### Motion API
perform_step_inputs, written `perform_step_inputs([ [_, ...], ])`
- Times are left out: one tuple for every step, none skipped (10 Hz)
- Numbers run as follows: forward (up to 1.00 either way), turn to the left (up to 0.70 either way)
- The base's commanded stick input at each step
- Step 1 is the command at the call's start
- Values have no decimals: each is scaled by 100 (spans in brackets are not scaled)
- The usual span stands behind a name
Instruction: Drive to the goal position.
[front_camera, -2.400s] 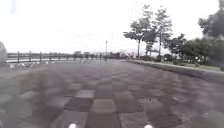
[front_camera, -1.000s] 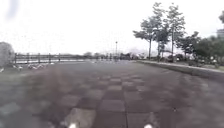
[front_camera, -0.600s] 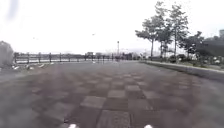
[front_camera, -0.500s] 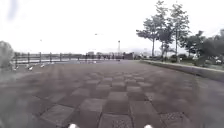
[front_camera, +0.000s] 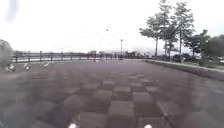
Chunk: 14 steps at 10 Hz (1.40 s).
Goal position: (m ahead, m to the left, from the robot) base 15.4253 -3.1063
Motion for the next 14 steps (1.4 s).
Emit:
perform_step_inputs([
  [85, 1],
  [85, 1],
  [85, 1],
  [85, 1],
  [85, 1],
  [85, 1],
  [85, -15],
  [85, -25],
  [85, -28],
  [85, -32],
  [85, -33],
  [85, -33],
  [85, -33],
  [85, -33],
])
